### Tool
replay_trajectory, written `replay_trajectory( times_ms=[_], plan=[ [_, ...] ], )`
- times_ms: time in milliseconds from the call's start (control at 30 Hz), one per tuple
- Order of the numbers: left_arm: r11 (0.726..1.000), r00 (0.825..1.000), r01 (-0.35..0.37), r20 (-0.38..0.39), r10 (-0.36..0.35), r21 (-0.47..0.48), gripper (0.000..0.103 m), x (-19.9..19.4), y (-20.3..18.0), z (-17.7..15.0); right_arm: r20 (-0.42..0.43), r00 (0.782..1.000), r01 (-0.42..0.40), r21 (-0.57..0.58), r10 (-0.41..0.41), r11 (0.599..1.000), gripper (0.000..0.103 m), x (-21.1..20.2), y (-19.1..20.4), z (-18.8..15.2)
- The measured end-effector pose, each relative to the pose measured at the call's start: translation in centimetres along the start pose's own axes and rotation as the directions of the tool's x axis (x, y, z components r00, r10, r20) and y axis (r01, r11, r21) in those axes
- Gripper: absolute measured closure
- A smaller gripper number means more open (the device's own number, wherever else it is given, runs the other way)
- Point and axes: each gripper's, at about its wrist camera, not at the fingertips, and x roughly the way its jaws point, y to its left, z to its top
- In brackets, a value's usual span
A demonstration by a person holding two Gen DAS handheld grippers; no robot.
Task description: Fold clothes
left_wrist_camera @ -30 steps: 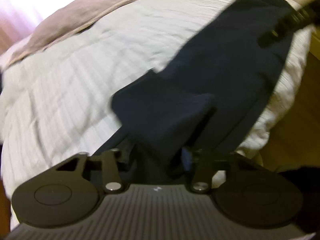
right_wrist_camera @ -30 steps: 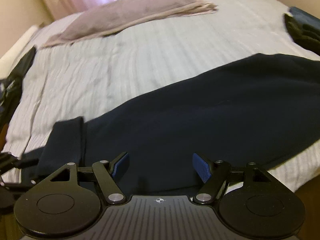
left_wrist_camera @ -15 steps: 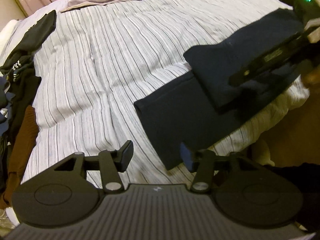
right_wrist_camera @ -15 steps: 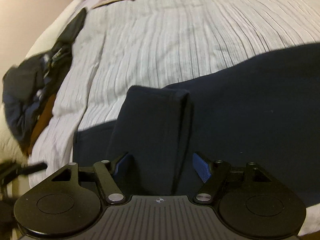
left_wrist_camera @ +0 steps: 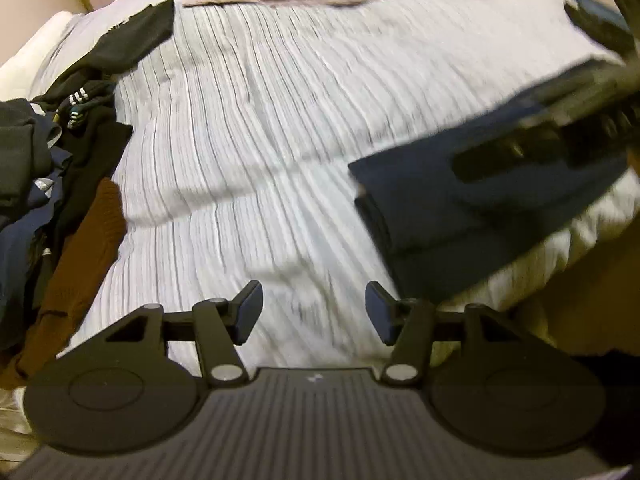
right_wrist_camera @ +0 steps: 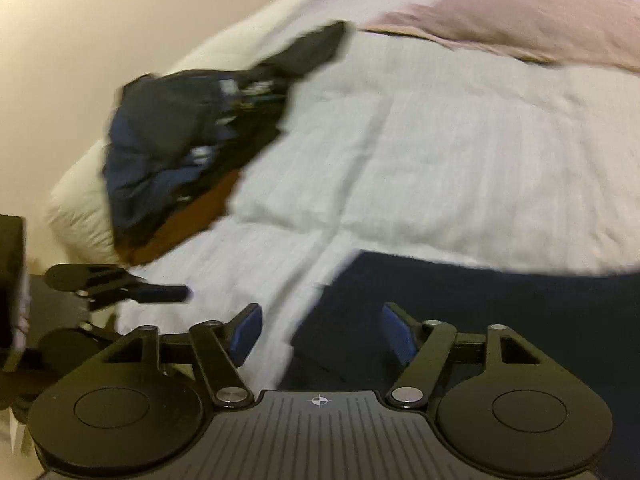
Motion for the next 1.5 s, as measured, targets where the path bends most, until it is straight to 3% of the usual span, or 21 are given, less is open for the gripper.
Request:
replay_trajectory(
  times_ms=[100,167,200,267,333,433,500,567,633,800,867,967,1100,1233,1300,1367,1433,1500],
  plan=[
    [0.999,0.998,0.053,0.027,-0.054,0.008,0.046,1.1,-0.6,1.2,-0.027,0.992,0.121,0.045,-0.12,0.992,0.034,-1.0,-2.9,-1.5],
    [0.992,0.997,0.055,0.049,-0.061,0.113,0.046,1.9,-2.0,1.7,-0.052,0.979,0.2,0.071,-0.196,0.977,0.034,-2.2,-4.9,-2.8],
    [0.976,0.996,0.046,0.062,-0.061,0.213,0.047,2.3,-3.2,1.5,-0.063,0.974,0.221,0.083,-0.216,0.972,0.034,-2.7,-5.6,-3.3],
    [0.889,0.994,0.016,0.091,-0.065,0.458,0.049,2.9,-6.1,0.7,-0.087,0.963,0.265,0.107,-0.256,0.958,0.034,-3.7,-7.1,-4.3],
    [0.755,0.992,-0.022,0.109,-0.065,0.656,0.052,3.9,-8.2,-0.6,-0.111,0.95,0.304,0.127,-0.291,0.944,0.034,-4.6,-8.4,-5.2],
    [0.562,0.99,-0.088,0.132,-0.039,0.822,0.066,5.6,-10.1,-2.4,-0.134,0.945,0.315,0.126,-0.298,0.941,0.034,-4.4,-9.2,-6.2],
    [0.478,0.989,-0.104,0.142,-0.044,0.872,0.077,6.4,-10.6,-2.8,-0.144,0.941,0.322,0.093,-0.308,0.942,0.034,-3.5,-9.0,-6.5],
    [0.441,0.988,-0.11,0.146,-0.049,0.891,0.089,6.5,-10.6,-2.9,-0.149,0.937,0.326,0.041,-0.317,0.945,0.034,-3.0,-8.6,-6.6],
    [0.437,0.987,-0.112,0.151,-0.057,0.893,0.098,5.8,-10.6,-2.6,-0.146,0.934,0.326,-0.029,-0.327,0.945,0.034,-2.8,-8.1,-6.6],
    [0.503,0.982,-0.098,0.167,-0.093,0.859,0.1,1.8,-10.0,-2.0,-0.12,0.929,0.327,-0.175,-0.35,0.929,0.034,-3.2,-7.5,-8.3],
    [0.511,0.984,-0.072,0.146,-0.106,0.856,0.1,1.1,-10.4,-2.6,-0.132,0.927,0.332,-0.152,-0.352,0.931,0.034,-3.0,-7.8,-8.7],
    [0.501,0.988,-0.035,0.105,-0.113,0.865,0.101,1.7,-11.4,-4.3,-0.139,0.922,0.348,-0.116,-0.362,0.93,0.034,-3.5,-8.1,-9.2],
    [0.506,0.992,-0.031,0.09,-0.094,0.862,0.101,2.6,-11.6,-5.7,-0.137,0.923,0.357,-0.047,-0.361,0.933,0.034,-4.6,-8.7,-9.6],
    [0.5,0.994,-0.027,0.078,-0.081,0.865,0.101,3.5,-11.4,-6.1,-0.129,0.931,0.356,0.135,-0.34,0.925,0.034,-6.2,-10.5,-10.0],
    [0.496,0.994,-0.02,0.07,-0.081,0.868,0.101,4.0,-11.4,-6.1,-0.111,0.932,0.363,0.29,-0.346,0.885,0.034,-7.3,-12.2,-10.3],
    [0.499,0.994,-0.012,0.062,-0.084,0.866,0.101,4.3,-11.1,-5.8,-0.078,0.928,0.36,0.449,-0.365,0.818,0.034,-8.7,-14.3,-11.1],
    [0.519,0.995,0.01,0.044,-0.091,0.855,0.101,4.5,-10.9,-5.5,-0.043,0.918,0.344,0.582,-0.394,0.737,0.034,-10.2,-16.3,-12.2],
    [0.542,0.995,0.035,0.023,-0.1,0.84,0.101,4.6,-10.7,-5.1,0.012,0.905,0.312,0.661,-0.425,0.683,0.035,-11.7,-17.8,-13.0]
  ],
)
